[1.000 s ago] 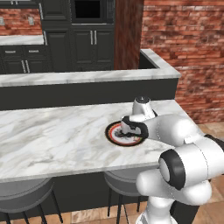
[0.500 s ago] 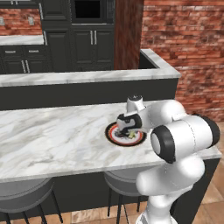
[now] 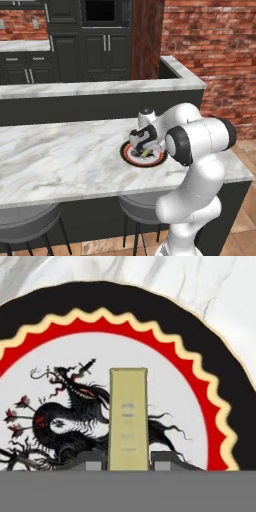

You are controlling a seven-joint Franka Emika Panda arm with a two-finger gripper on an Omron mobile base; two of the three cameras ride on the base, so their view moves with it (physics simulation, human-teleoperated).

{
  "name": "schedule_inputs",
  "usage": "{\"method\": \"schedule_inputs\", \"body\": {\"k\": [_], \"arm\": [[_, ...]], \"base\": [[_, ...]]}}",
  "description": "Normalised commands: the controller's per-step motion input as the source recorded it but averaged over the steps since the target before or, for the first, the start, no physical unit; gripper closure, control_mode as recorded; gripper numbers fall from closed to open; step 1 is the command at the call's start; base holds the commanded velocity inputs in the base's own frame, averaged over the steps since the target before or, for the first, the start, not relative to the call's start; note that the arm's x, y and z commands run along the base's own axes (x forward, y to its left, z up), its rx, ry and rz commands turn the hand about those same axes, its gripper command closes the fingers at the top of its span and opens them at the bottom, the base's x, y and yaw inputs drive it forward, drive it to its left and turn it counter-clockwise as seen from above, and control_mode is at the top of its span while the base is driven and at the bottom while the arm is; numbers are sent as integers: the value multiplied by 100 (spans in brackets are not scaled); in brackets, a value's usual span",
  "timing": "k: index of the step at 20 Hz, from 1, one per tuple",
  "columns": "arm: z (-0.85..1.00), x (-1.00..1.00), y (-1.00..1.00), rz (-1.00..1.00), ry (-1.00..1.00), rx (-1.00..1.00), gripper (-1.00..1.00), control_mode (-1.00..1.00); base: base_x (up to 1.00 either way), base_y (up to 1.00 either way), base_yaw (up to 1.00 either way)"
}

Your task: Retrieve the butter from the fridge and place it on a plate on the dining table. Then retrieve the butter knife by the fridge and place it near the plate.

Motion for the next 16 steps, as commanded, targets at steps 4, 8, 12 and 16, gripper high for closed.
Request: {"method": "schedule_inputs", "body": {"k": [4, 8, 12, 16], "arm": [[-23, 0, 0, -3, 0, 2, 100, -100], [-17, 0, 0, 0, 0, 2, 100, -100], [-13, 0, 0, 0, 0, 2, -100, -100], [-8, 0, 0, 0, 0, 1, -100, -100]], "base": [[0, 0, 0], [0, 0, 0], [0, 0, 0], [0, 0, 0]]}}
